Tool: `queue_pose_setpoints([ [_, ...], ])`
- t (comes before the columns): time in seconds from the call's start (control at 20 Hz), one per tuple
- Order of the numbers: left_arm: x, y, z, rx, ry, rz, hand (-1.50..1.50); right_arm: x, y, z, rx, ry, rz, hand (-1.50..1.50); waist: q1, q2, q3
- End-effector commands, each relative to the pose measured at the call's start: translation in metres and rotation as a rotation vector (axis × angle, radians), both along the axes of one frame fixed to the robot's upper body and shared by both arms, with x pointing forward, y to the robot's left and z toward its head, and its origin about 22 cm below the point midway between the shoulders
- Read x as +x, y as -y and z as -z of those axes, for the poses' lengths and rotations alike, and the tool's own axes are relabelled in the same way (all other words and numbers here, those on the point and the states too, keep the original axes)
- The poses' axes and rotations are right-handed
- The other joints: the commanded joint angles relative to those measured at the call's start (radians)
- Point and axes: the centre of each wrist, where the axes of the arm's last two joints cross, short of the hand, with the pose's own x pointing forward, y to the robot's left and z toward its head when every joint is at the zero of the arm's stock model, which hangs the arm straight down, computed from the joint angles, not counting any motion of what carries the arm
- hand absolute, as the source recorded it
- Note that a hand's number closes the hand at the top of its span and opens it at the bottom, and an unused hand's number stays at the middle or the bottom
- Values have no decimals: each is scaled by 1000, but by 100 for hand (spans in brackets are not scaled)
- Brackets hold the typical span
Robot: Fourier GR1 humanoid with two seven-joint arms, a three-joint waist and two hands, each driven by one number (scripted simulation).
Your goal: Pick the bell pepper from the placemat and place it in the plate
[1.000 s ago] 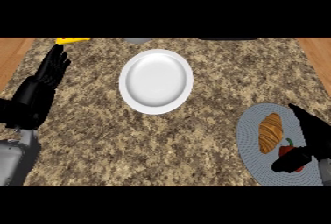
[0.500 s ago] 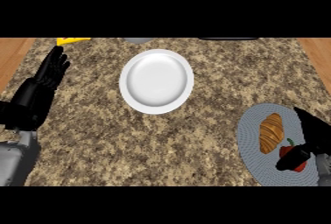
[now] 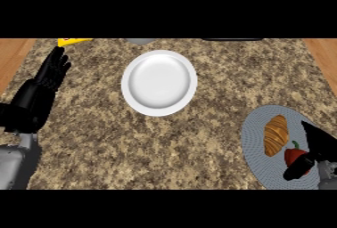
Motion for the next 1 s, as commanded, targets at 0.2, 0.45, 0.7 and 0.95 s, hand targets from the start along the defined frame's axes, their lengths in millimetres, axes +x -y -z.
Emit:
queue_pose_setpoints([
  [0.2, 6, 8, -3, 14, 0, 11, 0, -3, -13, 29, 17, -75, 21, -150, -2, 0, 0],
  [0.45, 10, 0, 1, -9, -15, -3, 0, -5, 12, 47, -3, -138, 37, -150, -2, 1, 0],
  [0.7, -4, 3, 5, -8, 9, 7, 0, -8, 34, 49, -28, 66, -35, 150, 1, 0, 1],
  [0.95, -7, 4, 2, -2, -15, 9, 0, -8, 6, 57, -175, 162, -69, 150, 1, -2, 0],
])
